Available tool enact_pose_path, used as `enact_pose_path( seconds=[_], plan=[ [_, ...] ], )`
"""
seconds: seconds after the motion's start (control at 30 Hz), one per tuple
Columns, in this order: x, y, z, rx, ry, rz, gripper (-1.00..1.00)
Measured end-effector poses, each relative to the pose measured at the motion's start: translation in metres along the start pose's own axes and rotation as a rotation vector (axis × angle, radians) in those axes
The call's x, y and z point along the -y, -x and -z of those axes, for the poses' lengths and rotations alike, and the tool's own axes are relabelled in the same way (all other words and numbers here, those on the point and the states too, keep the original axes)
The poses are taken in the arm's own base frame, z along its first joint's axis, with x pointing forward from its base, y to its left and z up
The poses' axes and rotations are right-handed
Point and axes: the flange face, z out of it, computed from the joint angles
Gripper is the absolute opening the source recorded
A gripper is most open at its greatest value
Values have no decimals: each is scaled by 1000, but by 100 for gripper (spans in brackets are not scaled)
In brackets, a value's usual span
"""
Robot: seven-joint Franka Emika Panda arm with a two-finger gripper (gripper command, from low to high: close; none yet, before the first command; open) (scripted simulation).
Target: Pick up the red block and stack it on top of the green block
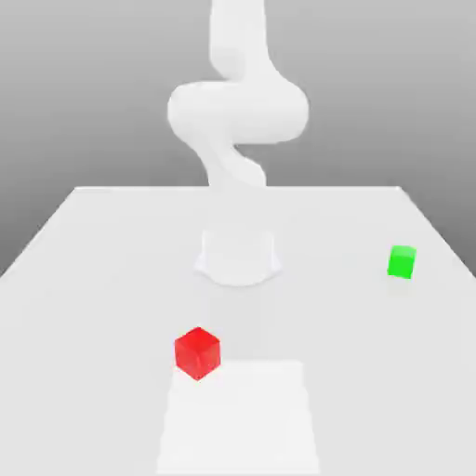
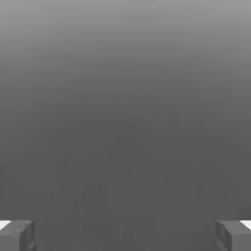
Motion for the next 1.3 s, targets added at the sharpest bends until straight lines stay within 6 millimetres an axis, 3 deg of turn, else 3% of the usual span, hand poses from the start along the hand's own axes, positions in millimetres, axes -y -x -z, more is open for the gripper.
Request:
enact_pose_path(
  seconds=[0.13,0.27,0.4,0.53,0.7,0.77,1.3],
  plan=[
    [-32,22,-91,98,100,156,0],
    [-74,52,-164,209,172,294,0],
    [-125,92,-223,334,222,422,0],
    [-180,139,-266,471,247,542,0],
    [-248,207,-295,652,241,679,0],
    [-263,222,-300,696,248,708,0],
    [-292,247,-338,758,327,738,0]
  ],
)
